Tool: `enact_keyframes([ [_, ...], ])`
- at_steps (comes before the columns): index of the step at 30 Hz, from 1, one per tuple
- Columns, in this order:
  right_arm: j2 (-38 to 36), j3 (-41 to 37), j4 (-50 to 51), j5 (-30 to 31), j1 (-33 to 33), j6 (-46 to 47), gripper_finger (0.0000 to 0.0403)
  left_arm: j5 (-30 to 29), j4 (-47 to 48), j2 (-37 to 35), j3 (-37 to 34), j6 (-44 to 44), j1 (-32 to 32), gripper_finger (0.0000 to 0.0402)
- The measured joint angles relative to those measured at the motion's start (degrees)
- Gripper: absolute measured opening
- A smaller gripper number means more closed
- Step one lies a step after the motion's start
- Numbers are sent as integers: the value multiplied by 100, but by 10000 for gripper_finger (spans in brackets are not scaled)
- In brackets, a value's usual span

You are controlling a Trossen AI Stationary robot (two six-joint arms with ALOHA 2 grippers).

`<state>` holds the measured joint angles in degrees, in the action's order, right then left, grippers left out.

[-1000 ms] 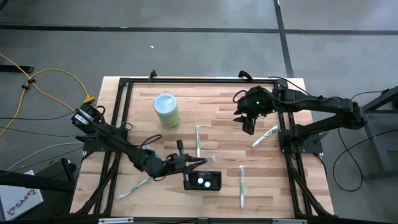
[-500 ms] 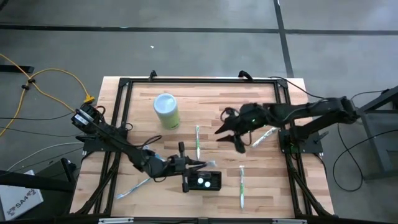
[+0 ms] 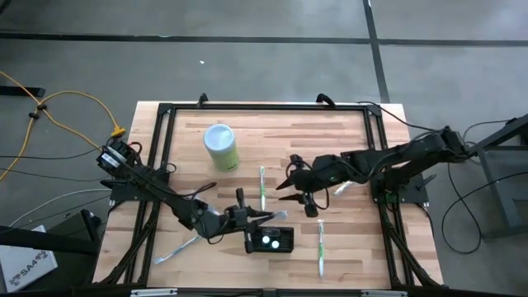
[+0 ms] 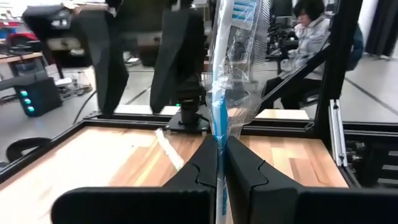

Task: Pick & Place toothbrushing station
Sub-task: Put the top blue toothbrush into the mesh organizer

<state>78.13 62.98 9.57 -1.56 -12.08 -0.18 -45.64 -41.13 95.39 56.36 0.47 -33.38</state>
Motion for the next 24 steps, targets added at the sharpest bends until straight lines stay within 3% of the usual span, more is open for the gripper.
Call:
enact_keyframes([
  [24,-22,6,-566,2,-673,4,134,30,132,0,0,-187,-77,2],
])
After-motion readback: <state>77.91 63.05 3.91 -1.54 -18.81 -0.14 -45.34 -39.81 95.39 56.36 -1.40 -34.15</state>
